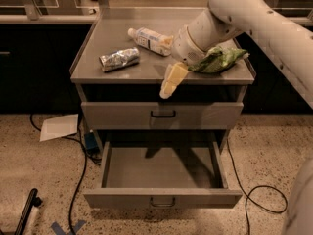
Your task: Place redbull can into middle drawer
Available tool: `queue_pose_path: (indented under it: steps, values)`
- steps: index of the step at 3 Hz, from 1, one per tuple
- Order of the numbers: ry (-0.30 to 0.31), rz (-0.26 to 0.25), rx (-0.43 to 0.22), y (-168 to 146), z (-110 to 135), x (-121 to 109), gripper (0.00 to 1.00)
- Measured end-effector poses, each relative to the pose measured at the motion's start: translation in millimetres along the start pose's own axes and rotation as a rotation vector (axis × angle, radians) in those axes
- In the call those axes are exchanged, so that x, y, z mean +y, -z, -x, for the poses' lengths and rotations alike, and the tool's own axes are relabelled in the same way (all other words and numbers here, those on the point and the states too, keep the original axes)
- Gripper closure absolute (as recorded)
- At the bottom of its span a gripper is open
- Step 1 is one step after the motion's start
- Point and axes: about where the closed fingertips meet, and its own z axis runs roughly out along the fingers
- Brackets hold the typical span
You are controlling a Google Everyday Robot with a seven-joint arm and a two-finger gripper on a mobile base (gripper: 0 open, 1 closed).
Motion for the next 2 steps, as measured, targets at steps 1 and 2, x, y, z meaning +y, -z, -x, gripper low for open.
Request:
queue_pose_path:
  steps: [1,2]
  values:
    - [0.048,-0.008,-0.048,-18.2,-0.2,-41.6,0.00]
    - [0.103,0.007,-0.066,-33.9,8.3,-73.3,0.00]
